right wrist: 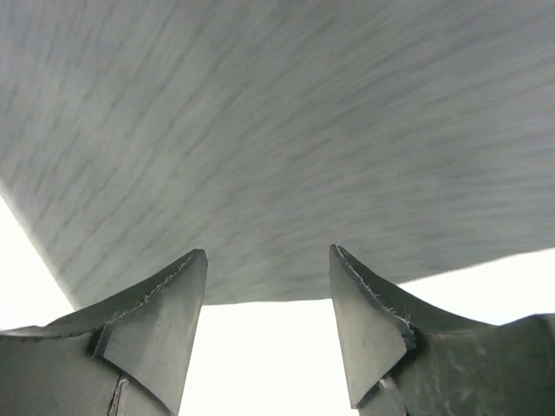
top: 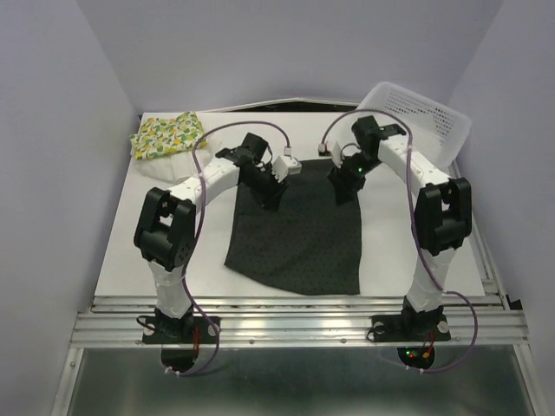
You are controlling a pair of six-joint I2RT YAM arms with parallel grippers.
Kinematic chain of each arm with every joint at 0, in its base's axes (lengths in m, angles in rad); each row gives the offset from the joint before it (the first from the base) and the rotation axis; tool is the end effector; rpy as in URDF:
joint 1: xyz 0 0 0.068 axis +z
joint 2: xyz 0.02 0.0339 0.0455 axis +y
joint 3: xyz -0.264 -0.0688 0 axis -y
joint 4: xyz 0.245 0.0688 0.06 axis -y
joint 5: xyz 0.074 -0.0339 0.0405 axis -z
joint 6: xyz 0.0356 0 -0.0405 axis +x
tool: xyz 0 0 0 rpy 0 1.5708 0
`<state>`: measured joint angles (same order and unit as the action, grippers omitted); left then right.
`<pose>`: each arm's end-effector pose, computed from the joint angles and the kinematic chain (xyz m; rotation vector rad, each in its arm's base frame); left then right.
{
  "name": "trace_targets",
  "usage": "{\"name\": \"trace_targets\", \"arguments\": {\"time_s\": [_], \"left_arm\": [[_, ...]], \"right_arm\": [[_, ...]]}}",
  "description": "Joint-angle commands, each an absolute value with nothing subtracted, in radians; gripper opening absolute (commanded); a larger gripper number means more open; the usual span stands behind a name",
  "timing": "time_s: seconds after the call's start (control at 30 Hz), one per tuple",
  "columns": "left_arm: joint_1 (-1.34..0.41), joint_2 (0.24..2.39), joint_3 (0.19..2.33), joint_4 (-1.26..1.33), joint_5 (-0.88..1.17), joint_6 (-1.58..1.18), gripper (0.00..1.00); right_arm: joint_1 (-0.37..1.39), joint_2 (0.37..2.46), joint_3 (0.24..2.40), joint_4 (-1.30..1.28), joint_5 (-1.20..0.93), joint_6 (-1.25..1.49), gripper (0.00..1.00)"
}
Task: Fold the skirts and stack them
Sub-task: Flatten the skirt out
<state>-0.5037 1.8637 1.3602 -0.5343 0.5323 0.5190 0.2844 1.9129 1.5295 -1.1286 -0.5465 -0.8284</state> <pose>0.3354 -0.2055 0.2104 1.4002 2.1111 -0.6834 0.3445 0.1200 0.2220 -1.5228 2.4040 0.7457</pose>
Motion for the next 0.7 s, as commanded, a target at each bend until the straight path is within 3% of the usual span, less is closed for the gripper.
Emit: {"name": "trace_targets", "arguments": {"time_s": [0.0, 0.2, 0.33, 0.67], "left_arm": [[-0.442, 1.815, 1.596, -0.646, 0.612, 0.606, 0.49], [-0.330, 1.996, 1.865, -0.670, 0.614, 0.603, 0.56], [-0.292, 2.083, 1.931, -0.585, 0.565, 0.546, 0.57], [-0.244, 2.238, 2.040, -0.542, 0.511, 0.520, 0.56]], "right_arm": [[0.204, 2.012, 1.857, -1.089, -0.575, -0.750, 0.65], [0.173, 2.186, 2.123, -0.870, -0.453, -0.701, 0.64], [0.164, 2.294, 2.160, -0.691, -0.405, -0.696, 0.62], [0.153, 2.471, 2.183, -0.551, -0.357, -0.813, 0.61]]}}
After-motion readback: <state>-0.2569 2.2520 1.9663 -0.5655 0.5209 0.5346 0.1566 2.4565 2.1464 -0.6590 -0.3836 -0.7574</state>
